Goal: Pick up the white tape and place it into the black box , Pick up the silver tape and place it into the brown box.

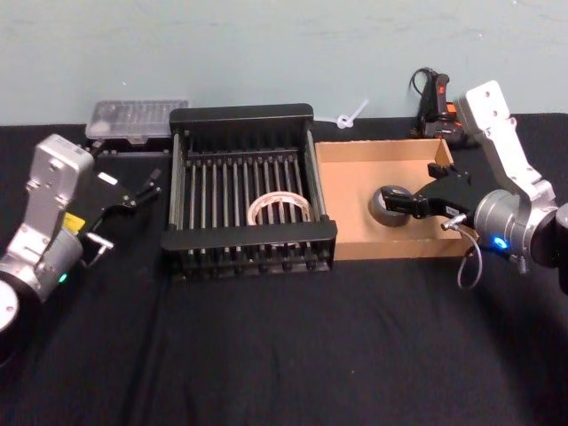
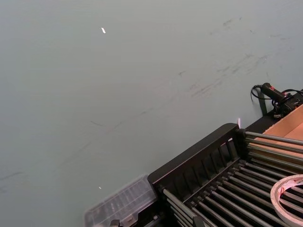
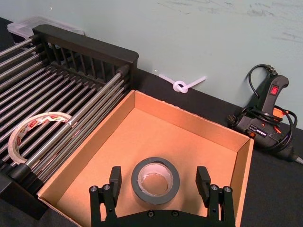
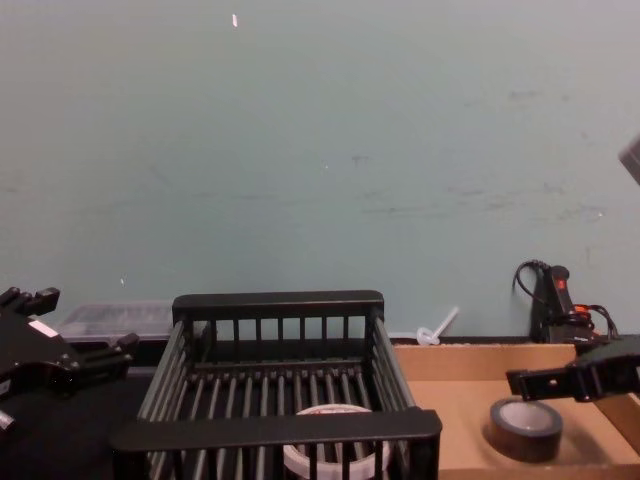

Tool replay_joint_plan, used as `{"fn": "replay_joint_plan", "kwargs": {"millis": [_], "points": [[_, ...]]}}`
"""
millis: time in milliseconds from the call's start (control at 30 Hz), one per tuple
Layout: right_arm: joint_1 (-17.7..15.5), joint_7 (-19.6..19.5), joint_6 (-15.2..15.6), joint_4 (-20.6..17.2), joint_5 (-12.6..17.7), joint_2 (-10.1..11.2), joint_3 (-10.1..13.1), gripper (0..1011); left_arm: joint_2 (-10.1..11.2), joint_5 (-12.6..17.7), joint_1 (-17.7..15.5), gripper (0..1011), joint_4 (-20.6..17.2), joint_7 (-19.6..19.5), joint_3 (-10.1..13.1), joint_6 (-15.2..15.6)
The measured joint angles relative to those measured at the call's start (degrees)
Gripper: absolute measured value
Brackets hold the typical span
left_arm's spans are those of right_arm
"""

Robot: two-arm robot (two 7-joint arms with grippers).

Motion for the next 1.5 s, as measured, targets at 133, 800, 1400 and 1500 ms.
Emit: {"fn": "replay_joint_plan", "kwargs": {"millis": [133, 800, 1400, 1500], "points": [[0.0, 0.0, 0.0, 0.0, 0.0, 0.0, 0.0, 1003, 0.0, 0.0, 0.0, 1001, 0.0, 0.0, 0.0, 0.0], [-7.5, -11.7, -22.3, -2.1, -9.7, -4.2, 4.4, 1003, 0.0, 0.0, 0.0, 1001, 0.0, 0.0, 0.0, 0.0], [-13.6, -15.7, -28.1, -0.5, -14.4, -6.1, 7.2, 1003, 0.0, 0.0, 0.0, 1001, 0.0, 0.0, 0.0, 0.0], [-13.8, -15.8, -27.5, -0.5, -14.4, -6.7, 7.9, 1003, 0.0, 0.0, 0.0, 1001, 0.0, 0.0, 0.0, 0.0]]}}
